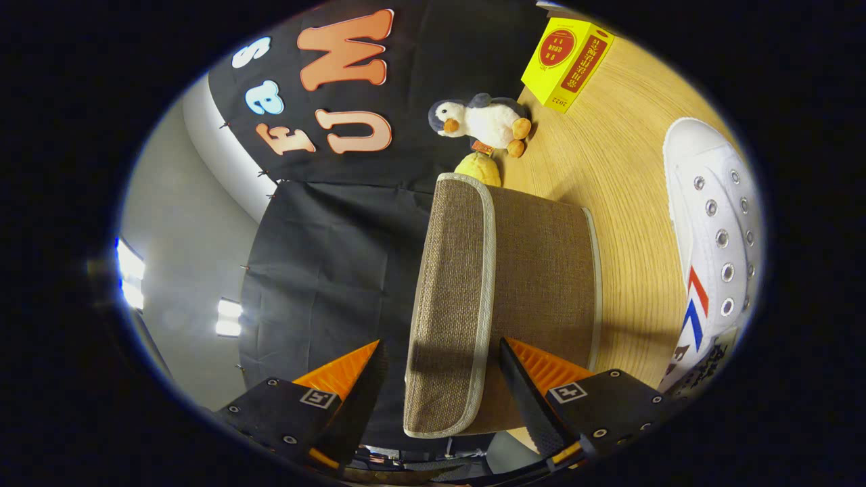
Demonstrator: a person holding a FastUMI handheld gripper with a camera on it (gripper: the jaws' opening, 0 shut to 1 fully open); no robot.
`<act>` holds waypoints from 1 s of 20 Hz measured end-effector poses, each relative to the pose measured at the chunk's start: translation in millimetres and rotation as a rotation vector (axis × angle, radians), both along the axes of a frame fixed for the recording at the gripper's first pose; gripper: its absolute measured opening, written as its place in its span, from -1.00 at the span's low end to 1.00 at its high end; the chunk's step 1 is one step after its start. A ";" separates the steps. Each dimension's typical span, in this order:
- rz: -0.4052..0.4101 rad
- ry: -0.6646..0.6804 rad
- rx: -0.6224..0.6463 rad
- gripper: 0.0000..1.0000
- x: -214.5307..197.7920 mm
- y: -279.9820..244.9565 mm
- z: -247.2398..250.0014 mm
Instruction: Open the storage box then place both shoes into the box .Put the left shoe in first, then the right shoe, with the right side of both shoes facing outward in a uniform manner.
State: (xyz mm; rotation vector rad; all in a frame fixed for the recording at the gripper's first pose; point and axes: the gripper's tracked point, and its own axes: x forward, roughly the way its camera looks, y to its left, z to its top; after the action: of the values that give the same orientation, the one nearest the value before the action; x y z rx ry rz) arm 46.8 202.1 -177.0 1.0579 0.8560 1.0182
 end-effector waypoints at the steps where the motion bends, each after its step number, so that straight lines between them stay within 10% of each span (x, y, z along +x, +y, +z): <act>1: -0.001 0.009 0.037 0.95 1.3 -1.9 7.9; 9: -0.111 0.006 0.208 0.70 5.9 -37.2 46.9; 20: -0.199 -0.080 -0.131 -0.98 0.6 -1.2 27.6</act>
State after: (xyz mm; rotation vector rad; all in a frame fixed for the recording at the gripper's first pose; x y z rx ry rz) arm 47.5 200.9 -149.4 0.9642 0.7267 0.8210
